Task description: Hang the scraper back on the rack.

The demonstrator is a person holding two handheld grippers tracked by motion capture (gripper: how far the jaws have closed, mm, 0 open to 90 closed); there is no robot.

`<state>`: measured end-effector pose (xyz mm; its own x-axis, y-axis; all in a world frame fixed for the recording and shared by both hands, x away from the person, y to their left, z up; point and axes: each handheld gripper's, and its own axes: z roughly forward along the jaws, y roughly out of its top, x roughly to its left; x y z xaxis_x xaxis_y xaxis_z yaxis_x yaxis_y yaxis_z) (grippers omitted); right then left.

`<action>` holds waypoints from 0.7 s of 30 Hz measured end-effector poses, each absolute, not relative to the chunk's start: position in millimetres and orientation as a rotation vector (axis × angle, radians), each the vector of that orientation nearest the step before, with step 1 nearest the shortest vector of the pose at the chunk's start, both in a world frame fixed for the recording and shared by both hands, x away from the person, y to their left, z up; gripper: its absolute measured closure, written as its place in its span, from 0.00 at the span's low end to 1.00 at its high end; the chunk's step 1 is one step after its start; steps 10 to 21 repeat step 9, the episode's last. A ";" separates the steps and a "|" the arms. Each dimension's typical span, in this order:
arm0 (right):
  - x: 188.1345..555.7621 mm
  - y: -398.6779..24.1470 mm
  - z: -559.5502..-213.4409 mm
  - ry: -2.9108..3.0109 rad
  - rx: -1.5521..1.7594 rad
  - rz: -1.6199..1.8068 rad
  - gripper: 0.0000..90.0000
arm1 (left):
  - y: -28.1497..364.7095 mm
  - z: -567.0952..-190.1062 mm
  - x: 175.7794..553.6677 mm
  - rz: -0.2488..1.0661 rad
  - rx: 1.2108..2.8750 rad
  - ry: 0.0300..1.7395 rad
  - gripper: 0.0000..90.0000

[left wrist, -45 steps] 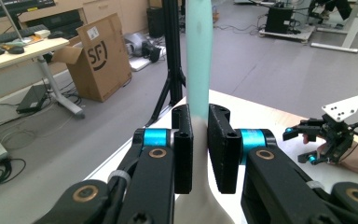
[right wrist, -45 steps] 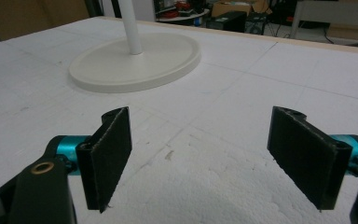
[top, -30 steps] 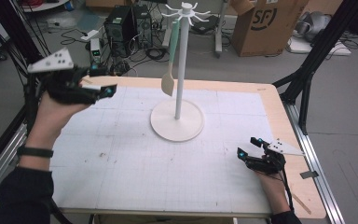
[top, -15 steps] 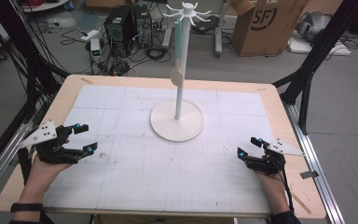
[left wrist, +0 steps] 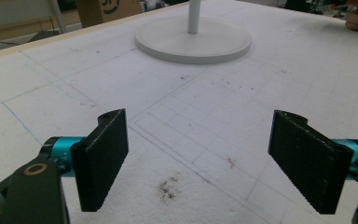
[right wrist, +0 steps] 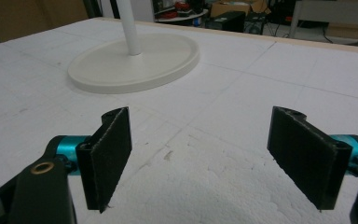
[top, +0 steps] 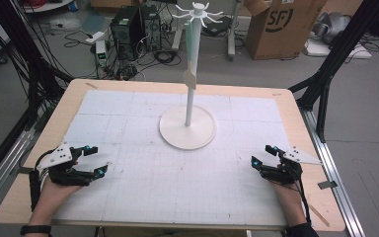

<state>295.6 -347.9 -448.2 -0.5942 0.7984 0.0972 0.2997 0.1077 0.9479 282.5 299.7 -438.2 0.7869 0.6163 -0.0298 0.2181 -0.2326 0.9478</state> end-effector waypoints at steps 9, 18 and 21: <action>295.7 -348.0 -448.2 1.949 1.069 1.500 0.23 | 297.8 -447.2 280.8 0.431 1.796 0.668 0.22; 295.7 -348.0 -448.2 1.949 1.069 1.500 0.23 | 297.8 -447.2 280.8 0.431 1.796 0.668 0.22; 295.7 -348.0 -448.2 1.949 1.069 1.500 0.23 | 297.8 -447.2 280.8 0.431 1.796 0.668 0.22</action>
